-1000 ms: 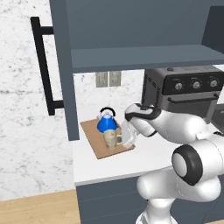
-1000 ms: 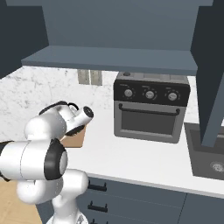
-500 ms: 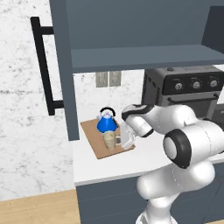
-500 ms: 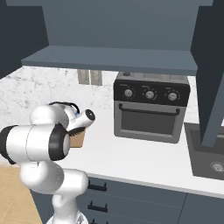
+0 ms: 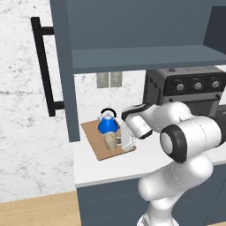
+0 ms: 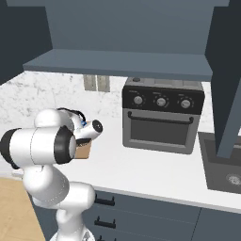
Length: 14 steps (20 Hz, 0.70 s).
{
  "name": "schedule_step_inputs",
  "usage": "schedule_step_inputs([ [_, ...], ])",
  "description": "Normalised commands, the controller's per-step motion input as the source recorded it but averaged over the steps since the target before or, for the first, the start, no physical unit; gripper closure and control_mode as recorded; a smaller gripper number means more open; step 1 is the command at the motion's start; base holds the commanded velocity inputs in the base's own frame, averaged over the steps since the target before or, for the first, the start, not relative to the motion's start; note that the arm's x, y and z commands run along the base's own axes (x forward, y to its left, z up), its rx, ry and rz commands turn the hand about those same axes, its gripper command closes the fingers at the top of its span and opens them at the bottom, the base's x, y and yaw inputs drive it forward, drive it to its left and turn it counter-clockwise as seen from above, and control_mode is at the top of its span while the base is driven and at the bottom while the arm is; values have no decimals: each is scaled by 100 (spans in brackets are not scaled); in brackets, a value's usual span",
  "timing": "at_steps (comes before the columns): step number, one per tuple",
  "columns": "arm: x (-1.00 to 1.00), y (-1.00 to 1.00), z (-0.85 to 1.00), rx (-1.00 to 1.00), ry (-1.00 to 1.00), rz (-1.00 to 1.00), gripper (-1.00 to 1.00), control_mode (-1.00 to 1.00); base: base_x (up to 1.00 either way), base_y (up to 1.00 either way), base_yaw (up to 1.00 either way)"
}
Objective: Pick the kettle from the counter and place it on the tray. Then pick the mug from the cabinet and place it on the tray. Then close the cabinet doors.
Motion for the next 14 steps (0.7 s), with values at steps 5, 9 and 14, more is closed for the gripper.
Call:
schedule_step_inputs([
  [5,8,0,-19,0,-1,0,100,-100,0,0,0],
  [9,0,0,-18,-3,0,0,-100,-100,0,0,0],
  [14,0,-15,-10,-12,0,0,-100,-100,0,0,0],
])
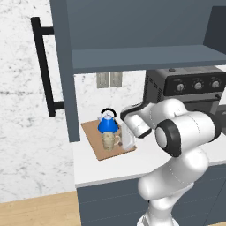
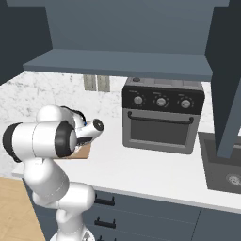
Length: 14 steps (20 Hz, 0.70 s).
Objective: Pick the kettle from the counter and place it on the tray. Then pick the mug from the cabinet and place it on the tray. Then close the cabinet doors.
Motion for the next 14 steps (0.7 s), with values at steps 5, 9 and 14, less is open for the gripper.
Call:
schedule_step_inputs([
  [5,0,-9,4,-7,0,0,-100,-100,0,0,0],
  [9,-12,-6,45,0,-2,0,-100,-100,0,0,0],
  [14,-41,-13,62,0,0,0,-100,-100,0,0,0],
])
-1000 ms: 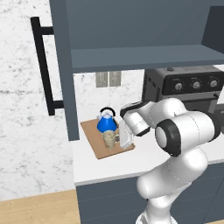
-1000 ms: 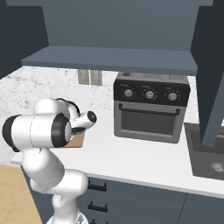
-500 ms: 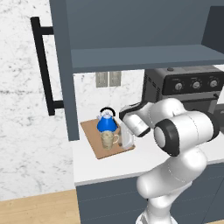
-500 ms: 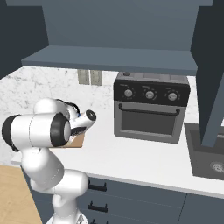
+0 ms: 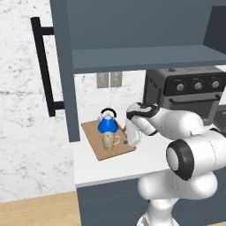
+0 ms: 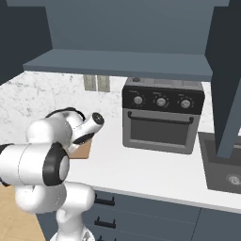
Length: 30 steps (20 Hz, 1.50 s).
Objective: Pick the kettle from the counter and place it on the tray. Then pick the mug from the cabinet and place it on the tray. Then close the cabinet doors.
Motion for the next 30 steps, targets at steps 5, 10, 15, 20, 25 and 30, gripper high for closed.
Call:
schedule_step_inputs([
  [5,-53,-13,72,0,0,0,-100,-100,0,0,0],
  [10,-51,-5,71,0,0,0,-100,-100,0,0,0],
  [15,-40,-1,59,-2,0,0,-100,-100,0,0,0],
  [20,-40,-3,54,-2,-7,0,-100,-100,0,0,0],
  [25,-35,0,46,0,-8,0,-100,-100,0,0,0],
  [30,-16,0,31,0,-3,0,-100,-100,0,0,0],
])
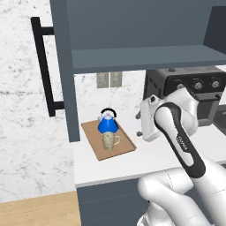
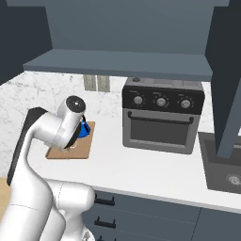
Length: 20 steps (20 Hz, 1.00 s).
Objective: Pick the kettle from the counter and place it on the tray. Then pick the mug from the cabinet and place it on the tray. Then close the cabinet doors.
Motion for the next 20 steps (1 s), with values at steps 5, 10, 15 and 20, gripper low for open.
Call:
schedule_step_inputs([
  [5,-17,0,34,0,-10,0,-100,-100,0,0,0],
  [10,-18,0,45,0,-12,0,-100,-100,0,0,0],
  [15,-20,0,42,0,-14,0,-100,-100,0,0,0],
  [20,-18,7,32,0,-14,0,-100,-100,0,0,0],
])
